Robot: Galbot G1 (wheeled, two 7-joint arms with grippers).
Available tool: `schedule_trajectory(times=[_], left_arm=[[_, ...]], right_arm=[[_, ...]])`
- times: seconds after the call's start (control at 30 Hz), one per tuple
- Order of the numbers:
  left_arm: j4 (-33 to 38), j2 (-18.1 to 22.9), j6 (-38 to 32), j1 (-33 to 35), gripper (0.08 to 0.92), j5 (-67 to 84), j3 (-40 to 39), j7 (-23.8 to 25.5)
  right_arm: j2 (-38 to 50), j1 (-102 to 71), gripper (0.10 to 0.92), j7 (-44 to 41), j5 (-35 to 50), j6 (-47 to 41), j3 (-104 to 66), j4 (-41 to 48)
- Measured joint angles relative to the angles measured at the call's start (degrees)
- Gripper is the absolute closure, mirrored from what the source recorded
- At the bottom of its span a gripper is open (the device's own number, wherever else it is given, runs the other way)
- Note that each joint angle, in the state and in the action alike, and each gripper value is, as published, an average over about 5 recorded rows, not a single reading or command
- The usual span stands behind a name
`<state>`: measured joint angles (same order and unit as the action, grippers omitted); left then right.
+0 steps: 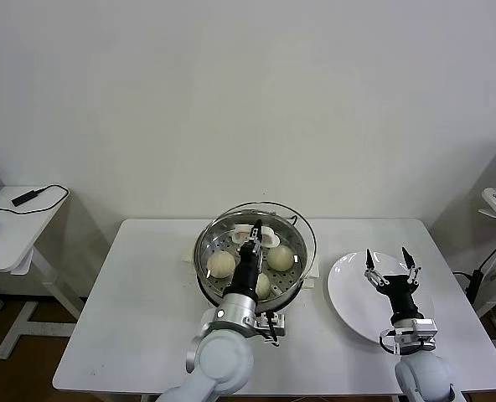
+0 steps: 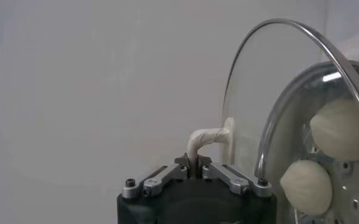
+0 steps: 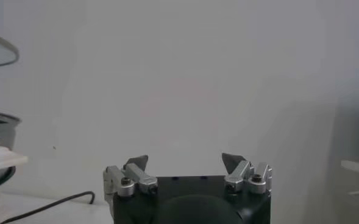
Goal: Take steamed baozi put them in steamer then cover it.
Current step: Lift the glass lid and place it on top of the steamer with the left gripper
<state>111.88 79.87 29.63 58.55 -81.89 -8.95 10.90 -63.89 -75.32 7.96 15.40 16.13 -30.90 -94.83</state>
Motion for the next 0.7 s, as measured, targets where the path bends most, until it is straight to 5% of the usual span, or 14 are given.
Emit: schedule_trajectory(times=[0.7], left_arm=[[-6.45, 1.15, -1.92, -1.3, 0.812, -3.63, 0.74, 0.11]], right_arm=[[-0.72, 0.09, 0.203, -0.54, -0.05, 0.53, -0.46, 0.74]])
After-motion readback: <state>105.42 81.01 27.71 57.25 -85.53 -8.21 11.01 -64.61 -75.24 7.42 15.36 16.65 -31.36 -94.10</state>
